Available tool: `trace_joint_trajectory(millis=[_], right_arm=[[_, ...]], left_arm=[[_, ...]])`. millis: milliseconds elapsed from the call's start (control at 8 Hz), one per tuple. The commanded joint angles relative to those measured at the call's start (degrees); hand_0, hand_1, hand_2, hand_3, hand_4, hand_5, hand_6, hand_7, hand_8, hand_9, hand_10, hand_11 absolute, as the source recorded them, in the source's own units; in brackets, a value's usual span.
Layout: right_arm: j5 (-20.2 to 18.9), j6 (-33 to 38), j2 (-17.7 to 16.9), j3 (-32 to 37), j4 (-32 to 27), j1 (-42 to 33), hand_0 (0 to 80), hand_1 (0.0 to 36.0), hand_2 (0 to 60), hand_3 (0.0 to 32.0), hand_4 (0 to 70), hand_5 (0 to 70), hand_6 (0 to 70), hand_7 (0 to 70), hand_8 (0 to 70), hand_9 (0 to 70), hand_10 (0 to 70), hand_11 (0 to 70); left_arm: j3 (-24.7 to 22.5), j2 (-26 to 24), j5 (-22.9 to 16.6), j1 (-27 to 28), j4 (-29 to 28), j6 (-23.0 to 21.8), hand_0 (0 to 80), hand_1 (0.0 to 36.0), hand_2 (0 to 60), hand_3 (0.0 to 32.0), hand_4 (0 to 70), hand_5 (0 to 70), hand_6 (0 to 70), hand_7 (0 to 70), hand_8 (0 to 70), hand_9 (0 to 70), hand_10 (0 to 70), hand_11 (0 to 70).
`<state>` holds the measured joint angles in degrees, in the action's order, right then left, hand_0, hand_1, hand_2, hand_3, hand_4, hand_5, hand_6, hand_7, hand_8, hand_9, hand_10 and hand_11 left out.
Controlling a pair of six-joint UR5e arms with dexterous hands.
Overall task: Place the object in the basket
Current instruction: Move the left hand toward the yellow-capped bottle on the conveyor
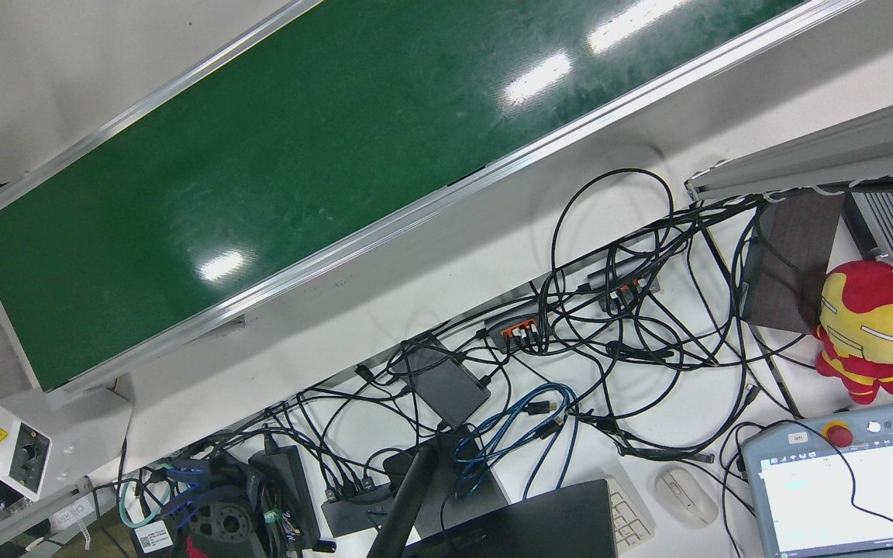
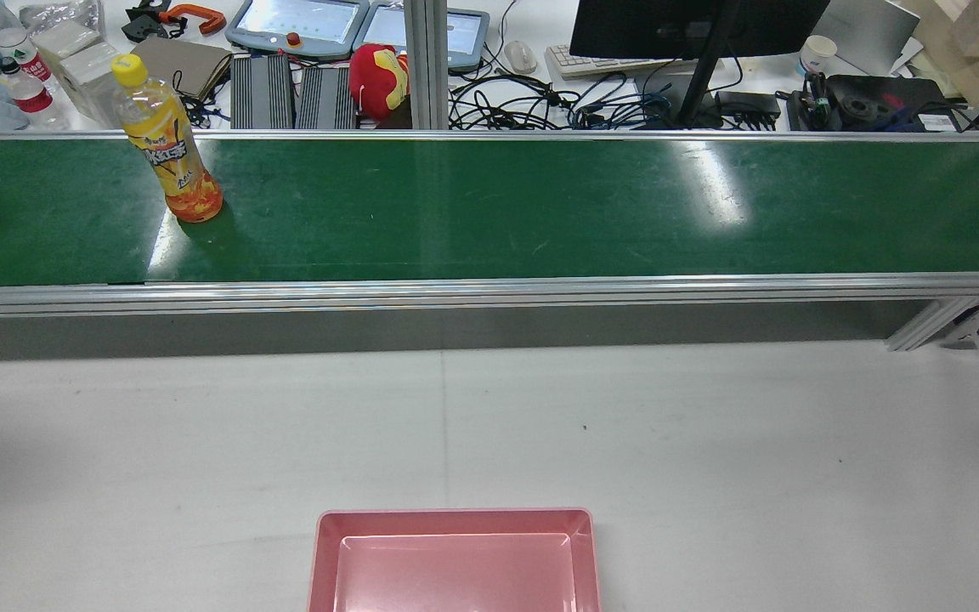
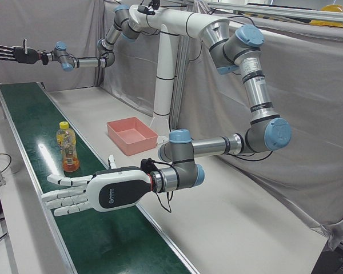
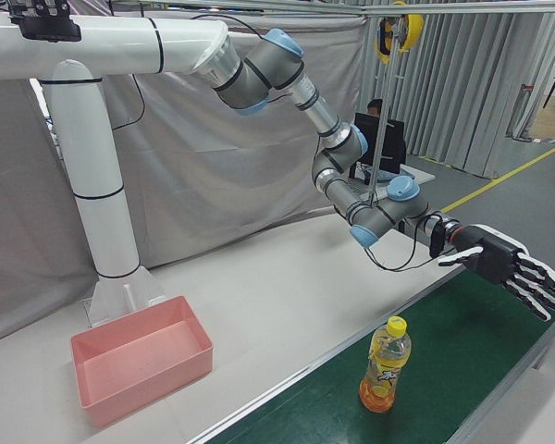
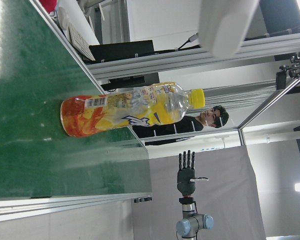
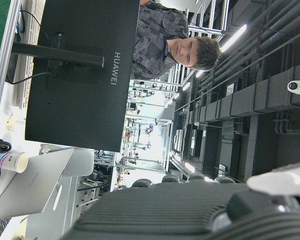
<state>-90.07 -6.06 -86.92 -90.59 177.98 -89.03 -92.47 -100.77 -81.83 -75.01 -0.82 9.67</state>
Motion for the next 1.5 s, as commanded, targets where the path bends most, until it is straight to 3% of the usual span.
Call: trace_joint_trajectory(millis=[0,125,250,375,500,875,1125,1375], right_arm=[[-0.02,0.00,0.00,-0.03,0.00,0.00,0.0,0.0,0.0,0.0,0.0,0.0,0.0,0.0,0.0,0.0,0.0,0.0],[-0.02,0.00,0.00,0.06,0.00,0.00,0.0,0.0,0.0,0.0,0.0,0.0,0.0,0.0,0.0,0.0,0.0,0.0],[-0.02,0.00,0.00,0.06,0.00,0.00,0.0,0.0,0.0,0.0,0.0,0.0,0.0,0.0,0.0,0.0,0.0,0.0],[-0.02,0.00,0.00,0.06,0.00,0.00,0.0,0.0,0.0,0.0,0.0,0.0,0.0,0.0,0.0,0.0,0.0,0.0],[0.07,0.00,0.00,0.06,0.00,0.09,0.0,0.0,0.0,0.0,0.0,0.0,0.0,0.0,0.0,0.0,0.0,0.0],[-0.02,0.00,0.00,0.06,0.00,0.00,0.0,0.0,0.0,0.0,0.0,0.0,0.0,0.0,0.0,0.0,0.0,0.0],[-0.02,0.00,0.00,-0.03,0.00,0.00,0.0,0.0,0.0,0.0,0.0,0.0,0.0,0.0,0.0,0.0,0.0,0.0],[-0.02,0.00,0.00,-0.03,0.00,0.00,0.0,0.0,0.0,0.0,0.0,0.0,0.0,0.0,0.0,0.0,0.0,0.0]], left_arm=[[-0.08,0.22,-0.09,0.04,-0.06,0.09,79.5,4.6,0.0,8.0,2.7,22.3,0.0,0.0,4.1,4.3,4.6,8.9],[-0.25,0.14,0.00,0.21,-0.06,0.18,79.3,4.7,0.0,8.8,2.0,20.8,0.0,0.0,4.1,4.3,4.8,9.2],[-0.60,-0.12,-0.09,1.08,-0.06,1.05,74.2,3.9,0.0,9.6,1.6,19.4,0.0,0.0,3.7,3.7,4.4,8.5],[-1.83,-0.47,0.00,3.88,0.11,2.36,75.7,3.7,0.0,10.0,2.2,19.2,0.0,0.0,3.2,3.1,4.1,8.2],[-1.84,-0.91,0.35,7.04,0.29,2.98,80.0,5.6,0.0,9.6,2.3,20.6,0.0,0.0,3.7,3.7,4.5,9.0],[-1.66,-9.76,0.96,12.23,6.25,4.65,80.0,6.8,0.0,9.0,3.1,21.6,0.0,0.0,5.5,6.1,5.2,10.3],[-1.84,-12.08,7.52,16.18,8.20,5.36,80.0,7.0,0.0,8.8,3.5,22.2,0.0,0.0,5.9,6.6,5.5,10.8],[-1.93,-12.08,8.61,17.61,8.38,5.45,80.0,9.7,0.0,7.8,4.5,22.3,0.0,0.0,5.7,6.3,4.5,9.2]])
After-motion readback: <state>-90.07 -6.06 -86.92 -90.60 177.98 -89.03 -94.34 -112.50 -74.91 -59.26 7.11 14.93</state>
